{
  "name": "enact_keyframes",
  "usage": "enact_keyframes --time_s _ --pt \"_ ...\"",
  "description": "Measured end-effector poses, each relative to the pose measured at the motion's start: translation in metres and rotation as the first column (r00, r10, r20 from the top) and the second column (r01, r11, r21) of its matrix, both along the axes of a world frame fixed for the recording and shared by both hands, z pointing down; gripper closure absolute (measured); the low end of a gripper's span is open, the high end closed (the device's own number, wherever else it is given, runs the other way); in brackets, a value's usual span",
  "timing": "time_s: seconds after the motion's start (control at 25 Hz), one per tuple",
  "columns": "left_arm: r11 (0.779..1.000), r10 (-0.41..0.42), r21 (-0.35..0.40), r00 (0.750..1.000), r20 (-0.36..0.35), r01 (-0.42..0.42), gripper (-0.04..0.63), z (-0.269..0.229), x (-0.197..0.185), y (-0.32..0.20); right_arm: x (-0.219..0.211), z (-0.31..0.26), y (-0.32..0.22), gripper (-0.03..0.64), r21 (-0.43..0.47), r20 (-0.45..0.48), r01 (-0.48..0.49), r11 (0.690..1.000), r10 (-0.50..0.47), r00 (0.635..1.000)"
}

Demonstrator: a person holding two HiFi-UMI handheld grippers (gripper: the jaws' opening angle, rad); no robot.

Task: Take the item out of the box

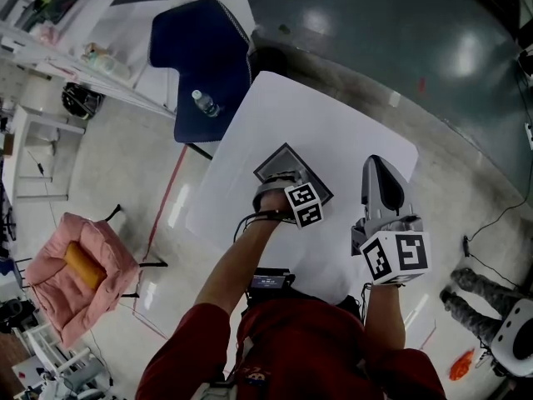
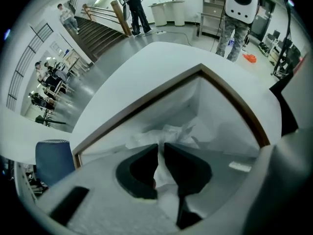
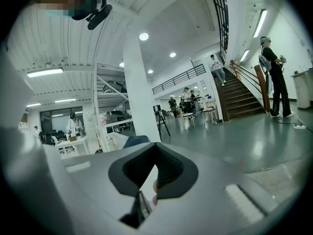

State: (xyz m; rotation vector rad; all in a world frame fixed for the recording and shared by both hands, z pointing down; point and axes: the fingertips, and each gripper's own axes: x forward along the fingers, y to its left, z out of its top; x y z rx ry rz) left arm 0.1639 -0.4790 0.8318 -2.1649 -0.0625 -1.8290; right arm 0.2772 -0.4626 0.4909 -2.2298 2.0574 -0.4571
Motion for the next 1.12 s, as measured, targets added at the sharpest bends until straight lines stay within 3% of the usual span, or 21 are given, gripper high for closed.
enact_keyframes --time_s 0.12,0.52,1.12 --pt "1.000 -0.010 0.022 1.000 -0.030 0.010 0.586 -0.007 0.003 -0.004 0.001 -0.006 0.004 0.617 0.001 -0.005 -0.008 1.000 0.008 1.000" --pt "0.990 -0.110 0.068 0.985 -0.134 0.120 0.591 -0.048 0.003 -0.013 -0.001 -0.026 0.019 0.617 0.025 -0.018 -0.004 1.000 0.004 1.000" --pt "0.960 -0.221 0.106 0.930 -0.293 0.261 0.591 -0.122 -0.011 0.002 -0.026 -0.053 0.047 0.617 0.078 -0.051 0.049 0.996 -0.045 0.998"
